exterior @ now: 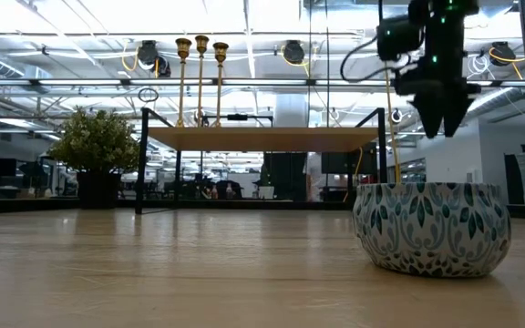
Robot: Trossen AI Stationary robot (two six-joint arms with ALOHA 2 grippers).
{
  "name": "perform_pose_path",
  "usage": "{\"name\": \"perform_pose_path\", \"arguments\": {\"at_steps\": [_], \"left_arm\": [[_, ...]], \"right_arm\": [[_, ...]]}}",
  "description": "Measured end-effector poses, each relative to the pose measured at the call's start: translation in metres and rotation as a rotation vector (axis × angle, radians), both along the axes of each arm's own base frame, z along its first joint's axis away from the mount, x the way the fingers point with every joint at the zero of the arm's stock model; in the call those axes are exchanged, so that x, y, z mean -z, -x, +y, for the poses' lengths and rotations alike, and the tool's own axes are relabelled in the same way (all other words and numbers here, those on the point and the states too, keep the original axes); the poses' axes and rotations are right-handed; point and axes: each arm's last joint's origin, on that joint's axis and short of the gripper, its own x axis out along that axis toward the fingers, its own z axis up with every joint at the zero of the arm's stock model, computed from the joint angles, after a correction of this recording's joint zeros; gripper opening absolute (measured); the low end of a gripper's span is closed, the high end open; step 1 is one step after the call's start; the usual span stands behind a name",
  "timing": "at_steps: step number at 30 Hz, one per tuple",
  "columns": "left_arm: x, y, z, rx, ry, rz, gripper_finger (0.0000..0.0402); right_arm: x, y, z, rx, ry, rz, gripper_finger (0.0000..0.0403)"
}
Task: Pick & Place candle stick holders
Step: Put the orange scented candle on the shelf
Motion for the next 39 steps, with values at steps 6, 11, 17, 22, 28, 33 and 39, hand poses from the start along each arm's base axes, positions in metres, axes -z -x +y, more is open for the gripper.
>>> {"name": "perform_pose_path", "arguments": {"at_steps": [6, 11, 17, 22, 28, 33, 39], "left_arm": [[0.0, 0.0, 0.0, -0.004, 0.003, -0.002, 0.0086], [0.0, 0.0, 0.0, -0.017, 0.017, -0.008, 0.0086], [0.0, 0.0, 0.0, -0.031, 0.031, -0.014, 0.0086], [0.0, 0.0, 0.0, -0.036, 0.036, -0.017, 0.0086], [0.0, 0.0, 0.0, -0.036, 0.036, -0.017, 0.0086], [0.0, 0.0, 0.0, -0.036, 0.036, -0.016, 0.0086], [0.0, 0.0, 0.0, -0.036, 0.036, -0.016, 0.0086]], "right_arm": [[0.024, 0.002, -0.004, -0.075, 0.0, 0.025, 0.0304], [0.025, -0.005, -0.008, -0.128, 0.055, -0.028, 0.0304], [0.024, -0.01, -0.012, -0.214, 0.097, -0.048, 0.0311], [0.024, -0.01, -0.012, -0.235, 0.101, -0.045, 0.0337], [0.024, -0.01, -0.012, -0.245, 0.101, -0.045, 0.0386], [0.023, -0.011, -0.012, -0.264, 0.104, -0.042, 0.0397], [0.023, -0.01, -0.012, -0.312, 0.108, -0.023, 0.0395]]}}
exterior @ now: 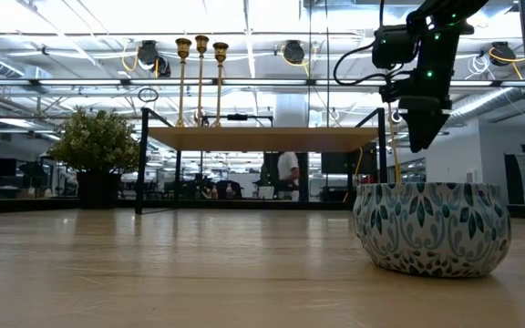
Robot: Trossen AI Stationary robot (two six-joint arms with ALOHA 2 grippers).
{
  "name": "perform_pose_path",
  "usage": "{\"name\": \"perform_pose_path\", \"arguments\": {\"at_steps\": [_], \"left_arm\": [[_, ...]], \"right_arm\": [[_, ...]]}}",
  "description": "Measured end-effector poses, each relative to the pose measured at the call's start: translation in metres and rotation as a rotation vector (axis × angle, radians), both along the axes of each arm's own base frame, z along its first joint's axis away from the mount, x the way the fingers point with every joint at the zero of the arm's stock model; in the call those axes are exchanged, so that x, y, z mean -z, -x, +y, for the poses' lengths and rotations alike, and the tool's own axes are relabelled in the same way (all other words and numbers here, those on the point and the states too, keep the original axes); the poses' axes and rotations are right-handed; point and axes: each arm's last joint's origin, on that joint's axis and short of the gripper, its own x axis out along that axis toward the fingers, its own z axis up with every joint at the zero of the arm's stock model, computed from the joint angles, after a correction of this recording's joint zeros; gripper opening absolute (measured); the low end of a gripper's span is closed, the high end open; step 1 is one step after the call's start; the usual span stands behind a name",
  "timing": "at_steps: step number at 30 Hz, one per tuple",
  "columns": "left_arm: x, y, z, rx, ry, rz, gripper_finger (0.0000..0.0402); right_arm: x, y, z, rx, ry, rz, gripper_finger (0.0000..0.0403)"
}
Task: Pick & Place candle stick holders
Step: Put the orange scented candle on the shelf
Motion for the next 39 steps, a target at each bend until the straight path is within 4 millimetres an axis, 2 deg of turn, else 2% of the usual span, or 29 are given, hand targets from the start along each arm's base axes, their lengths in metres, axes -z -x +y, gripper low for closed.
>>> {"name": "perform_pose_path", "arguments": {"at_steps": [3, 8, 13, 22, 30, 35, 39], "left_arm": [[0.0, 0.0, 0.0, 0.007, 0.007, 0.0, 0.0086], [0.0, 0.0, 0.0, 0.013, 0.012, 0.0, 0.0086], [0.0, 0.0, -0.001, 0.019, 0.018, 0.001, 0.0086], [0.0, 0.0, -0.001, 0.019, 0.018, 0.001, 0.0086], [0.0, 0.0, -0.001, 0.006, 0.032, -0.005, 0.0086], [0.0, 0.0, -0.001, 0.001, 0.036, -0.008, 0.0086], [0.0, 0.0, -0.001, 0.001, 0.036, -0.007, 0.0086]], "right_arm": [[0.0, 0.0, 0.0, -0.08, 0.008, 0.031, 0.0395], [-0.001, 0.001, -0.005, 0.006, 0.041, -0.002, 0.0394], [0.001, 0.008, -0.013, 0.064, -0.031, -0.05, 0.0394], [0.029, 0.019, -0.021, 0.229, -0.078, -0.123, 0.0394], [0.035, 0.019, -0.031, 0.308, -0.086, -0.272, 0.0394], [0.038, 0.016, -0.036, 0.323, -0.078, -0.286, 0.0393], [0.048, 0.012, -0.041, 0.349, -0.106, -0.261, 0.0393]]}}
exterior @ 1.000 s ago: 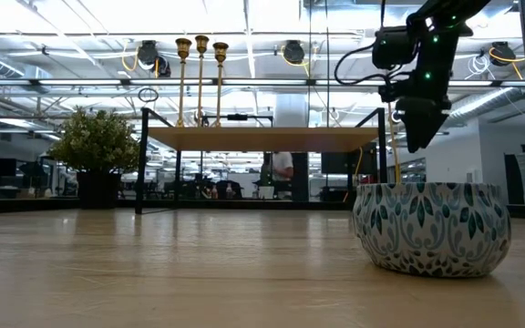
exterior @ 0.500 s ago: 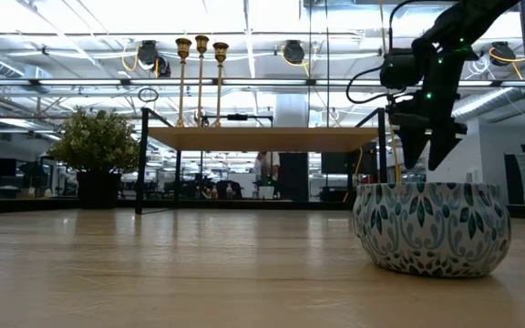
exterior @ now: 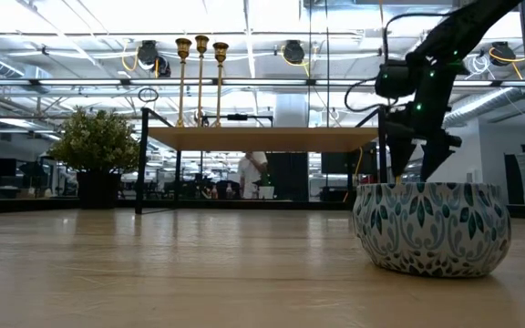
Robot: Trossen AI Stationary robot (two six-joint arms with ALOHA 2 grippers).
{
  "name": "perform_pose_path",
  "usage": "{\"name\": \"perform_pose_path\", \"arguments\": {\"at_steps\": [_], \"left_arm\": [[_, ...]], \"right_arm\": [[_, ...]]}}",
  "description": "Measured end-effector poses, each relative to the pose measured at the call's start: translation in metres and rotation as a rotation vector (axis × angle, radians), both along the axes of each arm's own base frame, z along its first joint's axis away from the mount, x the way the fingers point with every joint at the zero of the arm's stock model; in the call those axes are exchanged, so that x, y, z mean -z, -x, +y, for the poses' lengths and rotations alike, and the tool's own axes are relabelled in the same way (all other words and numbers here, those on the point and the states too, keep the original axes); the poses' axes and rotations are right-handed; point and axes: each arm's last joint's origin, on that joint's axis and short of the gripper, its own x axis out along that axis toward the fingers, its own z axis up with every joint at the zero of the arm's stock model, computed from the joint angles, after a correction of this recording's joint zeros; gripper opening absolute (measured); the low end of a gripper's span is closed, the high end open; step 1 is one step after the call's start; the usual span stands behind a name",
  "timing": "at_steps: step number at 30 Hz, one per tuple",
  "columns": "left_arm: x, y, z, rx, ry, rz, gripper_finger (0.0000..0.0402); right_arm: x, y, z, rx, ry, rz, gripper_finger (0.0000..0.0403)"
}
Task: Pick & Place candle stick holders
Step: Put the orange scented candle on the shelf
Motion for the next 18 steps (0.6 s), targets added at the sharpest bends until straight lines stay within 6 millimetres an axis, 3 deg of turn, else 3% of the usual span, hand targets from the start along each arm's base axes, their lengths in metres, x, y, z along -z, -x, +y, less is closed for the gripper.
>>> {"name": "perform_pose_path", "arguments": {"at_steps": [18], "left_arm": [[0.0, -0.001, -0.001, 0.014, 0.024, -0.01, 0.0086]], "right_arm": [[0.033, -0.009, -0.019, 0.049, -0.063, 0.048, 0.0393]]}}
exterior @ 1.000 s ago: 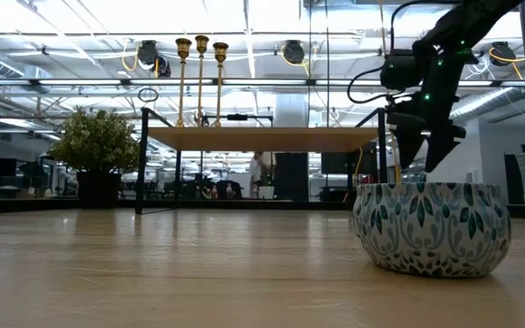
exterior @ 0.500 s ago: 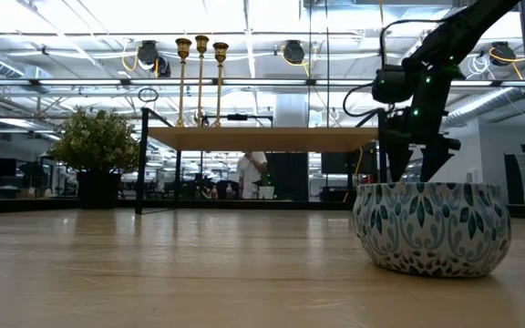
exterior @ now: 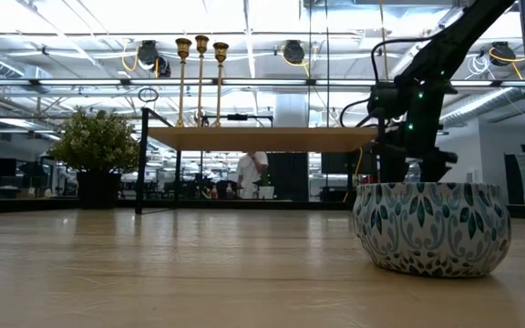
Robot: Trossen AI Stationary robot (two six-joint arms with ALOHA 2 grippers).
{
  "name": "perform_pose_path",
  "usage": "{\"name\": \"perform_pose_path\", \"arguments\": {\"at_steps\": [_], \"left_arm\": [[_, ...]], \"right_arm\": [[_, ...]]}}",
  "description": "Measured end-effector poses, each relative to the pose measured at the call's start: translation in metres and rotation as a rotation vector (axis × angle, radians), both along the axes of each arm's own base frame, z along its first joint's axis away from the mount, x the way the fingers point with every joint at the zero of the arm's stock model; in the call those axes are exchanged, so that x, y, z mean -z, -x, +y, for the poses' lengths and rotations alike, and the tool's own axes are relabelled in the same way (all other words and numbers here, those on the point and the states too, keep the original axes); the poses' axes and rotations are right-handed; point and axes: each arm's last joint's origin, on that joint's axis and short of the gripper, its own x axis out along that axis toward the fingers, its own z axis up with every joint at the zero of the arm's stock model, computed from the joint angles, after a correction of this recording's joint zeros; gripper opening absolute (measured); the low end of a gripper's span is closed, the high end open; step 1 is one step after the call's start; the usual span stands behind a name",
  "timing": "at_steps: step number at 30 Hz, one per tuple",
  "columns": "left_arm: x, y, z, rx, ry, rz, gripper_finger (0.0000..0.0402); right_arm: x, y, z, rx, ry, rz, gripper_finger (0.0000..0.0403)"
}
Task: Pick & Place candle stick holders
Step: Put the orange scented candle on the shelf
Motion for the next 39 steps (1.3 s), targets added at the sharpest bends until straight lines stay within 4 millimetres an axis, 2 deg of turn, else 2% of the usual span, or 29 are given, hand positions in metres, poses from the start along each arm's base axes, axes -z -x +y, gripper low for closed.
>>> {"name": "perform_pose_path", "arguments": {"at_steps": [8, 18, 29, 39], "left_arm": [[0.0, 0.0, 0.0, -0.007, 0.007, -0.003, 0.0086], [0.0, 0.0, 0.0, -0.008, 0.007, -0.002, 0.0086], [0.0, 0.0, 0.0, -0.007, 0.007, -0.002, 0.0086], [0.0, 0.0, 0.0, -0.016, 0.023, -0.007, 0.0086]], "right_arm": [[0.001, -0.002, -0.002, -0.059, 0.022, 0.006, 0.0394], [0.0, -0.001, -0.004, -0.035, 0.066, 0.034, 0.0394], [0.025, 0.008, 0.007, 0.028, 0.021, 0.005, 0.0394], [0.024, 0.004, 0.003, 0.035, 0.079, -0.051, 0.0394]]}}
